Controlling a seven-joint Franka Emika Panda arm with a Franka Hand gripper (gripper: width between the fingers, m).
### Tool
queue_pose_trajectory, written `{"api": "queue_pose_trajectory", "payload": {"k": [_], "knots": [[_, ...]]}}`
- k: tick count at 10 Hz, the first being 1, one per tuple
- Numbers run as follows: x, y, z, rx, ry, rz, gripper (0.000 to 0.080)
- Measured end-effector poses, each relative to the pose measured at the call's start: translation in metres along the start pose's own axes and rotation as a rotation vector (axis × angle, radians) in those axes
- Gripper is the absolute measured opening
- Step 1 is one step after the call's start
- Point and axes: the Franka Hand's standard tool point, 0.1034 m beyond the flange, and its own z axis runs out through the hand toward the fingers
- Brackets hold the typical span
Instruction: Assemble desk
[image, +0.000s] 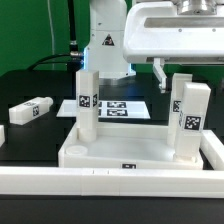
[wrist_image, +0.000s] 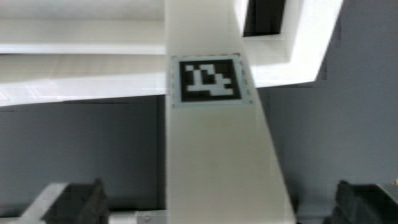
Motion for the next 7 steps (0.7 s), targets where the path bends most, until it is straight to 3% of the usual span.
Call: {"api": "queue_pose_trajectory", "payload": {"k": [4,7], "knots": [[0.018,0.004,-0.018,0.014,-0.045,0.003,0.0649],[0.007,0.004,-0.013,0.010,-0.112,0.003,0.0649]]}}
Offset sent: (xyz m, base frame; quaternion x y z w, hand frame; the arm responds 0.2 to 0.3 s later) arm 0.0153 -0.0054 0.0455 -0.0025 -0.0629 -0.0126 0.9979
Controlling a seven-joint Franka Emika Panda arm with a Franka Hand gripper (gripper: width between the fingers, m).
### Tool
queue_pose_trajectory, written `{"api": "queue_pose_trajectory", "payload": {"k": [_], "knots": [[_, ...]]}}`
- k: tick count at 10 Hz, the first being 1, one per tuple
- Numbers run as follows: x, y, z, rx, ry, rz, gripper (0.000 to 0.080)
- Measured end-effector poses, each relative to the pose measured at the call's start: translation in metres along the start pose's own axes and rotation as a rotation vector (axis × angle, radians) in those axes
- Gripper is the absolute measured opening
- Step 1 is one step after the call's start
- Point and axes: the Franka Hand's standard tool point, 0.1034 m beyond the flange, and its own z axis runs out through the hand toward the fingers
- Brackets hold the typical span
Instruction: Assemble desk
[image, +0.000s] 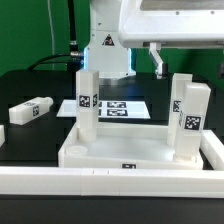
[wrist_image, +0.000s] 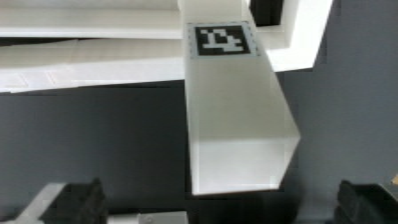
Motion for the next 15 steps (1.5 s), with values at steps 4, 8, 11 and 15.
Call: {"api": "queue_pose_trajectory", "payload": {"k": [4,8,11,15], "knots": [[-0.010,0.003,0.006,-0.011,-0.312,0.021,0.0649],[0.000,0.003,0.011,-0.020,-0.407,0.023,0.0649],[0.004,0.004,0.016,-0.021,-0.388,0.018,0.0649],[0.002,0.000,0.019,-0.024,-0.389,0.023,0.0401]]}}
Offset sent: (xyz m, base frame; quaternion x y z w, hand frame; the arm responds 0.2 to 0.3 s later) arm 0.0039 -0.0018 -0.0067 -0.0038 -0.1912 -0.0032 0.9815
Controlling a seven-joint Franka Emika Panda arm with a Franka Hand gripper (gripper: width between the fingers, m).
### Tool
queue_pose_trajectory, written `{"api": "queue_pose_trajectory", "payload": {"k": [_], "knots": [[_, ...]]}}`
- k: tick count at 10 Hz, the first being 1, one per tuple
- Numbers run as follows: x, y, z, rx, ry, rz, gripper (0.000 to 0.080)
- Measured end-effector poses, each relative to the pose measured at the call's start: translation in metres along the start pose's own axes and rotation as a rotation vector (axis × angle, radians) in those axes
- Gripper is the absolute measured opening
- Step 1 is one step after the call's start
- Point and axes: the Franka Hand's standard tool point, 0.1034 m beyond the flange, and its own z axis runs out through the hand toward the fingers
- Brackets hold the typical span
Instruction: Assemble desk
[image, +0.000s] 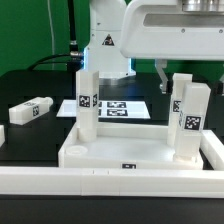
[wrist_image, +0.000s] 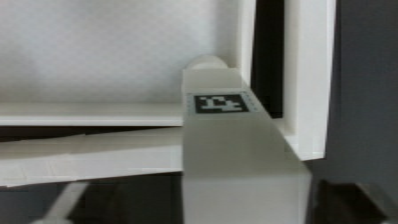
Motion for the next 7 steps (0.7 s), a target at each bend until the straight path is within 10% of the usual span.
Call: {"api": "queue_pose_trajectory", "payload": {"k": [2,7], "knots": [[-0.0001,0.0000,0.0002,0.000,0.000,0.038,0.0288],[-0.0003,-0.0001,0.0006,0.001,-0.001,0.344,0.0289]]}}
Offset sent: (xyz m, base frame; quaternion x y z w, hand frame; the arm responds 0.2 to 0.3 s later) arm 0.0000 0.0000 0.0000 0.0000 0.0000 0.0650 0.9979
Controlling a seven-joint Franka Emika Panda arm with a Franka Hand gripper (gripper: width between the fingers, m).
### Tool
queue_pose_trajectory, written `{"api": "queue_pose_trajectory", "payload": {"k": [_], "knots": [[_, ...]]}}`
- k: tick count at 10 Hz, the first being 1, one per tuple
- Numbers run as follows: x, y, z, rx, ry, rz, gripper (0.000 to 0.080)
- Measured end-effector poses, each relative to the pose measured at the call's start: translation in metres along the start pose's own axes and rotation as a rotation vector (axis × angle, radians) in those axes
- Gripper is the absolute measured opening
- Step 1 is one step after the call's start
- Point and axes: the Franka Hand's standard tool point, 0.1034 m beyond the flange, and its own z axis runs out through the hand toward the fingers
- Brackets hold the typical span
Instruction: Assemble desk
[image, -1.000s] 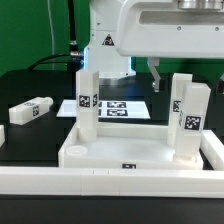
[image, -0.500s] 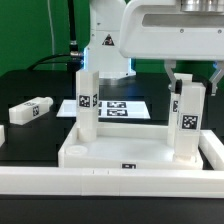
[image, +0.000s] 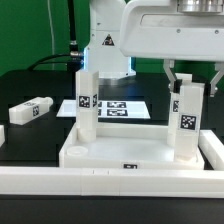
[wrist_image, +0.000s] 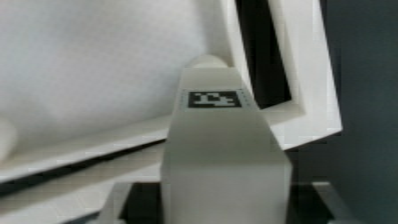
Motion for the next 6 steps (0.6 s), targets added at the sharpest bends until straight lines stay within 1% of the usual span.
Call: {"api": "queue_pose_trajectory", "payload": {"k": [2,3,4,5,6], "knots": [[-0.0002,0.0001,0.0002,0.000,0.000,0.100,0.0289],[-0.0017,-0.0004,0.0005,0.005,-0.006,0.266,0.0289],[-0.0024,-0.0009,0.0008,0.010,-0.010,0.374,0.0289],[-0.0025,-0.0013,0.0012,0.023,-0.015,0.491,0.0290],[-0.0021,-0.0033,0.0012,0.047,-0.007,0.623,0.0290]]}}
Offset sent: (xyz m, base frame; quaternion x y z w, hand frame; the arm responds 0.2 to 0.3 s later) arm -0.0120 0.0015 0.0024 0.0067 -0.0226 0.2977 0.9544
